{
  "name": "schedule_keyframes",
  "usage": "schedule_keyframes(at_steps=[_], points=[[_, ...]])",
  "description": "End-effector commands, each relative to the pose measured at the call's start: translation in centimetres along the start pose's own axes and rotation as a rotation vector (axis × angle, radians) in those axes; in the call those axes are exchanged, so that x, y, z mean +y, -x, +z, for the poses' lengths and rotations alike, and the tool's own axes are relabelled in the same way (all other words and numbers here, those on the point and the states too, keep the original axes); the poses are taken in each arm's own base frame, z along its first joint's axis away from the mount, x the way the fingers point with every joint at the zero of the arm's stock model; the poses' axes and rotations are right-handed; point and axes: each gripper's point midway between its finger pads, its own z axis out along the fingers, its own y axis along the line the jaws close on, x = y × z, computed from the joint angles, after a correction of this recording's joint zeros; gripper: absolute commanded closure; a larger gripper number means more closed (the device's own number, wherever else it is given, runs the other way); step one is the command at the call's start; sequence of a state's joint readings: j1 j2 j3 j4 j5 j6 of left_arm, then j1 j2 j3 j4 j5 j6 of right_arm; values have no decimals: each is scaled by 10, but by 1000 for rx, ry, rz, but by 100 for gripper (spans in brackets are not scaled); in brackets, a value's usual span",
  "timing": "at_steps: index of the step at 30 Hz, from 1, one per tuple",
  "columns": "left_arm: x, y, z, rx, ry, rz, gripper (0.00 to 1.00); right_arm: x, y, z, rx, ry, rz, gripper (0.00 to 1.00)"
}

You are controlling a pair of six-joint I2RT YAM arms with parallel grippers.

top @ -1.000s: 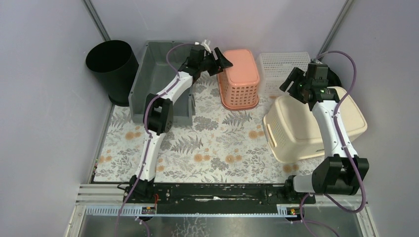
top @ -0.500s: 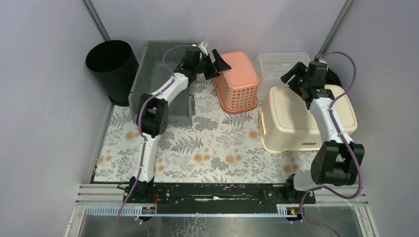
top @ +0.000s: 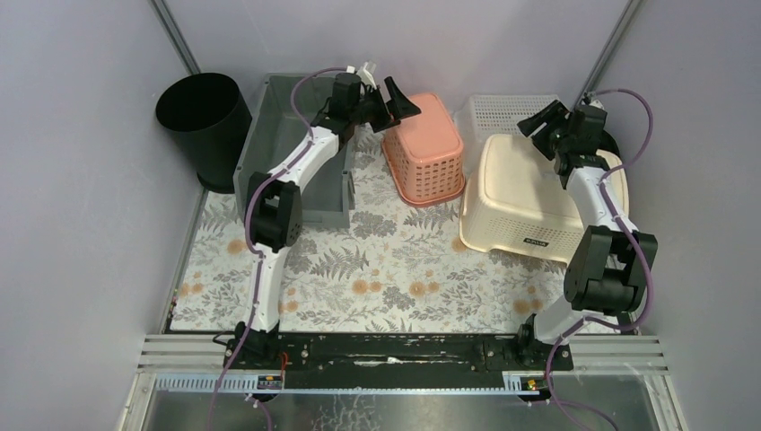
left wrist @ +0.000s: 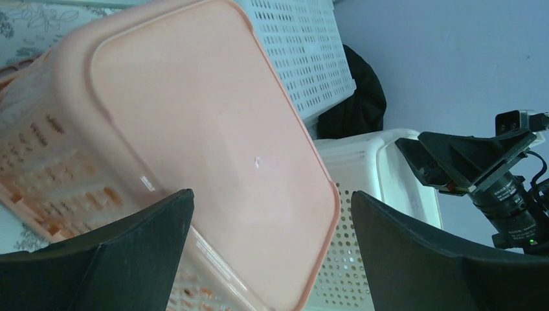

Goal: Turn the large container upside down
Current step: Move the container to the center of the board.

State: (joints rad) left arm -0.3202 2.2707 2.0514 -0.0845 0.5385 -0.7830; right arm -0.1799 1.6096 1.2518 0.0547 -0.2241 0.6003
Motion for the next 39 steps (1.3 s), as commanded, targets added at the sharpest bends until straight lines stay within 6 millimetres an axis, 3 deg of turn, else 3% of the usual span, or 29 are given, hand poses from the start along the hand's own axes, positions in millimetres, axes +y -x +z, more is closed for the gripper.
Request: schedule_keyframes(at_steps=[1, 7, 11, 15, 20, 23, 29, 35, 39], points=[[41, -18, 12, 25, 68, -18, 0, -19, -28, 4, 120, -47, 8, 29], [53, -11, 28, -11, 59, 27, 0, 20, -19, -30, 143, 66, 11, 28], [45, -6, 35, -20, -1, 44, 0, 43, -16, -63, 158, 135, -17, 25], [5, 12, 18, -62, -97, 78, 0, 71, -10, -99, 148, 224, -44, 24], [-56, 39, -26, -153, -178, 149, 0, 92, -10, -128, 164, 302, -56, 24], [-66, 50, -46, -193, -110, 166, 0, 103, -15, -136, 188, 354, -46, 23], [-52, 50, -91, -224, 129, 193, 0, 131, -49, -130, 283, 428, -116, 24], [8, 35, -141, -214, 485, 161, 0, 175, -112, -107, 432, 460, -243, 26], [32, 11, -174, -224, 597, 98, 0, 198, -151, -83, 489, 444, -331, 26]])
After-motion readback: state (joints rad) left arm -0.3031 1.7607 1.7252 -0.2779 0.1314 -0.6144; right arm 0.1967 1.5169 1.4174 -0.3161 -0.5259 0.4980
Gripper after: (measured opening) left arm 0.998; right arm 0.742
